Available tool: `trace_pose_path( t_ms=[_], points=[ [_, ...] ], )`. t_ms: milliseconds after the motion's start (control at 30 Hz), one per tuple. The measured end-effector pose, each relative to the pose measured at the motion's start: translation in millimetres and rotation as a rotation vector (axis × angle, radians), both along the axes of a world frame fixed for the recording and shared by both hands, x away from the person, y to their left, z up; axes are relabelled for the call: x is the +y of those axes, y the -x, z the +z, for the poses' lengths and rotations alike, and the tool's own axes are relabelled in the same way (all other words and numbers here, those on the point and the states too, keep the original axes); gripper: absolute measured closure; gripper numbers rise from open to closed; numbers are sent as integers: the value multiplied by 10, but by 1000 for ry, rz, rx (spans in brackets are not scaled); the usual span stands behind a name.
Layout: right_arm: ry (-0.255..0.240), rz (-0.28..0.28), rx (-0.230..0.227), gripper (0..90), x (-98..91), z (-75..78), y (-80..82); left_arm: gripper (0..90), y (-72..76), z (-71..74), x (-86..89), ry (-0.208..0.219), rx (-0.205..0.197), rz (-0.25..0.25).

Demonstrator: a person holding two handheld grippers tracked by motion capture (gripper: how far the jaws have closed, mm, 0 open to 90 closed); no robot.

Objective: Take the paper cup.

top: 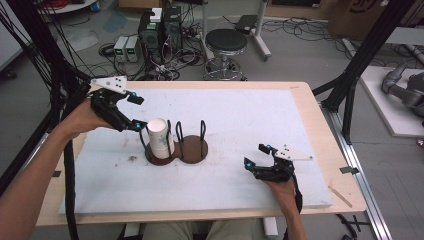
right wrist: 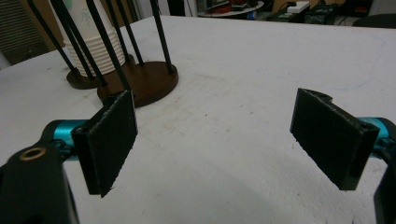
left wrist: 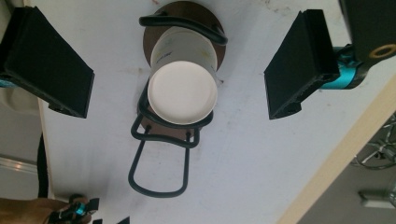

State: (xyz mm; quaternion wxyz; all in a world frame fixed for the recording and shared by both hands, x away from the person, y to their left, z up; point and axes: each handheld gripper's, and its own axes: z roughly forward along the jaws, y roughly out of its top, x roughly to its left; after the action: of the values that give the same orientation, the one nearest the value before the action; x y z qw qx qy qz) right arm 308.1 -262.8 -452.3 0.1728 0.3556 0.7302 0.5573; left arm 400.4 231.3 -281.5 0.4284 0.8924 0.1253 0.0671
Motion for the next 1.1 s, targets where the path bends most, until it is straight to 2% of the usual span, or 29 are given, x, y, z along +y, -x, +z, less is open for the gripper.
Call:
trace_pose_path(
  t_ms=[167,233,400,500,733,967,1100],
  points=[
    [1,-1,1,151,0,0,-2,83,-45,-13,-114,-49,-8,-35],
    [0,-2,3,151,1,0,0,83,-60,-45,-150,-60,8,-42],
    [0,-1,3,151,1,1,-3,83,-121,-153,-237,-157,26,-47],
    [-1,0,5,151,0,1,-4,84,-146,-192,-280,-167,37,-46],
    [-3,-1,10,151,-1,1,-6,94,-179,-275,-392,-234,54,-59],
    [-5,1,14,151,-4,1,-8,98,-207,-258,-508,-284,58,-79],
    [-9,1,14,151,-4,0,-10,122,-219,-283,-548,-333,67,-81]
  ],
)
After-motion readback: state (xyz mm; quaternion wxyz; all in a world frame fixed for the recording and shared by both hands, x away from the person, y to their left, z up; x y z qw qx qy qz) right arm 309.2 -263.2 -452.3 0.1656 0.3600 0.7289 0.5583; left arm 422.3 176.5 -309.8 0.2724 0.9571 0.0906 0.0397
